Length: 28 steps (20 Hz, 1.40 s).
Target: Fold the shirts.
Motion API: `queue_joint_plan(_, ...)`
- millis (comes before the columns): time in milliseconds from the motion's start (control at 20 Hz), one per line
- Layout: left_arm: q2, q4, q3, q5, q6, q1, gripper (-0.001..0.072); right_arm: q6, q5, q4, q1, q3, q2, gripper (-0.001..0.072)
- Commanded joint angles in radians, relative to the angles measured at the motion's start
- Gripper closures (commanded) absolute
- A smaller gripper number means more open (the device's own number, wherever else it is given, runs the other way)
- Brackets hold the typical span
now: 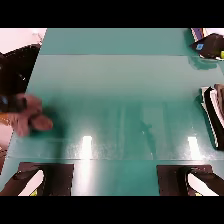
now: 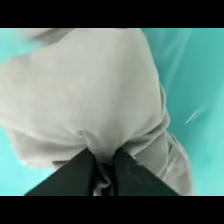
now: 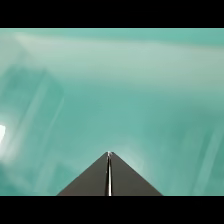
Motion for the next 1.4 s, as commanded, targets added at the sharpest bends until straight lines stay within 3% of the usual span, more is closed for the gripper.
queue_joint_plan(0,0.001,-0.336,0.311,-0.009,0.007,0.000,0.0683,0.000,-0.075,-0.002,-0.001,0.001,0.082,0.0694)
queue_joint_plan(100,0.001,-0.601,0.420,0.038,0.082,-0.001,0.0684,0.000,-0.080,-0.008,-0.001,0.001,0.120,0.0694)
queue_joint_plan(200,-0.004,-0.689,0.475,0.077,0.139,-0.060,0.0684,0.000,-0.080,-0.011,-0.002,0.001,0.143,0.0694)
queue_joint_plan(400,-0.044,-0.464,0.478,0.134,0.137,-0.350,0.0685,0.013,-0.072,-0.007,-0.061,0.001,0.153,0.0694)
queue_joint_plan(500,-0.122,-0.357,0.478,0.102,0.080,-0.503,0.0685,0.013,-0.060,-0.007,-0.106,0.001,0.152,0.0695)
queue_joint_plan(750,-0.437,-0.304,0.478,0.126,0.106,-0.784,0.0677,0.013,0.007,-0.007,-0.187,0.001,0.152,0.0694)
queue_joint_plan(800,-0.498,-0.304,0.478,0.156,0.109,-0.803,0.0467,0.013,0.019,-0.007,-0.196,0.001,0.151,0.0694)
queue_joint_plan(850,-0.542,-0.306,0.479,0.186,0.107,-0.806,0.0201,0.013,0.027,-0.007,-0.207,0.001,0.151,0.0694)
queue_joint_plan(900,-0.575,-0.304,0.479,0.207,0.107,-0.795,0.0162,0.012,0.030,-0.007,-0.215,0.001,0.151,0.0694)
queue_joint_plan(1350,-0.703,-0.313,0.350,0.224,0.074,-0.505,0.0161,0.012,0.030,-0.008,-0.229,0.001,0.148,0.0694)
